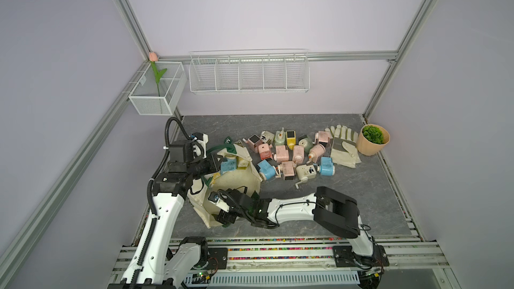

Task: Take out the pencil sharpeners from the tote bags
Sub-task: Pick up the pencil sharpener from the canvas bag.

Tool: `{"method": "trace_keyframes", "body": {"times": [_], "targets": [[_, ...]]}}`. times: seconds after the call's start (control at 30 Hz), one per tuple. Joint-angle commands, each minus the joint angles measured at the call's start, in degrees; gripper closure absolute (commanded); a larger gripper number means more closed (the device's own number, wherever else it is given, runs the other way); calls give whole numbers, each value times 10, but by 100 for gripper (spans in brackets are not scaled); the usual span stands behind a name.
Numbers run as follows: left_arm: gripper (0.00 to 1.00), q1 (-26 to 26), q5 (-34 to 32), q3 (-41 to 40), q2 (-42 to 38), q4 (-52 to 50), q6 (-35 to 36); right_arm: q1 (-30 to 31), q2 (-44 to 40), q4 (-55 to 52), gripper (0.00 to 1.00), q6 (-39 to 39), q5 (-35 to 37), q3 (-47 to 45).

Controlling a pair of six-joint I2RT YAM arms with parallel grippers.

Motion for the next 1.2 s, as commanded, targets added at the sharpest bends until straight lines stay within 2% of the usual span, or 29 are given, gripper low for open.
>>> {"method": "trace_keyframes", "body": {"times": [0.0,0.1,0.23,0.37,0.57,0.97,1.17], "targets": [[100,0,23,1,-14,35,-5,-22,25,77,12,-2,-34,16],[100,0,29,0,-10,37,-4,-33,49,126,5,-15,-45,18],[100,-1,32,0,-12,37,-1,-48,78,172,0,-28,-73,36],[100,-1,31,0,-10,38,2,-55,111,197,1,-31,-107,65],[100,-1,35,-1,-8,40,4,-53,153,193,10,-58,-101,120],[100,0,58,-2,-4,47,-2,-56,210,206,10,-51,-92,214],[100,0,57,-5,-7,48,-2,-66,257,181,6,-15,-103,289]]}}
